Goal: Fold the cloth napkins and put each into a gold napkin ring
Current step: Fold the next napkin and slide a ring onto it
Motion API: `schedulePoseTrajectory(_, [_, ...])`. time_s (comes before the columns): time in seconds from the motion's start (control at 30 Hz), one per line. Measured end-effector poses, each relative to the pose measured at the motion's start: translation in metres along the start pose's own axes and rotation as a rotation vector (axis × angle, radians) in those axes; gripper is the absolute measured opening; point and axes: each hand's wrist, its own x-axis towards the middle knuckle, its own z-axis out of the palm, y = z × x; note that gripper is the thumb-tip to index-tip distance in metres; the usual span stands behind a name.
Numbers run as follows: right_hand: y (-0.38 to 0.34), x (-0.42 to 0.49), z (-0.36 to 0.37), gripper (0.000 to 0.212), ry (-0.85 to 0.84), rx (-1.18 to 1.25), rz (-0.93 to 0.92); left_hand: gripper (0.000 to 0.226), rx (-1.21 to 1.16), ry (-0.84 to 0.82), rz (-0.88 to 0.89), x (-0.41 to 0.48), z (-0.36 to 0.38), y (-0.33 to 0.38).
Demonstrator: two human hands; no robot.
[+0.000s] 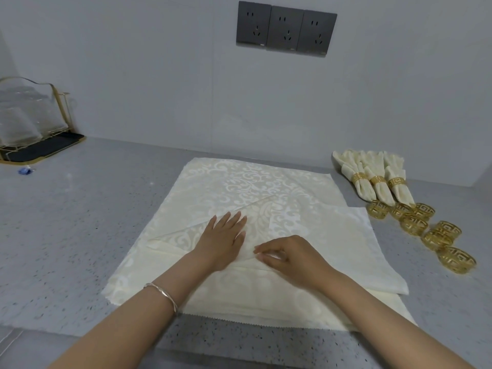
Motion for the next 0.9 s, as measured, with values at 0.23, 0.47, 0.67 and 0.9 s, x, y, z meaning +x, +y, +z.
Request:
schedulePoseTrajectory(0.23, [0.001,0.001,0.0,0.025,0.021,-0.124,-0.088,0.05,-0.011,-0.024,-0.003,-0.001,-0.002,0.0])
schedulePoseTrajectory(0.47, [0.005,-0.013,0.006,0.021,0.119,-0.139,-0.136,0.051,0.025,-0.087,0.016,0.009,-0.013,0.011])
schedulePoseTrajectory(0.67, [0.011,-0.016,-0.01,0.025,0.078,-0.042,-0.016,0.053,-0.018,-0.045,-0.019,0.028,-0.001,0.035])
schedulePoseTrajectory(0.9, [0.112,-0.016,-0.074,0.078,0.357,0.012,0.776,0.063,0.029,0.025,-0.116,0.034,0.016,0.049])
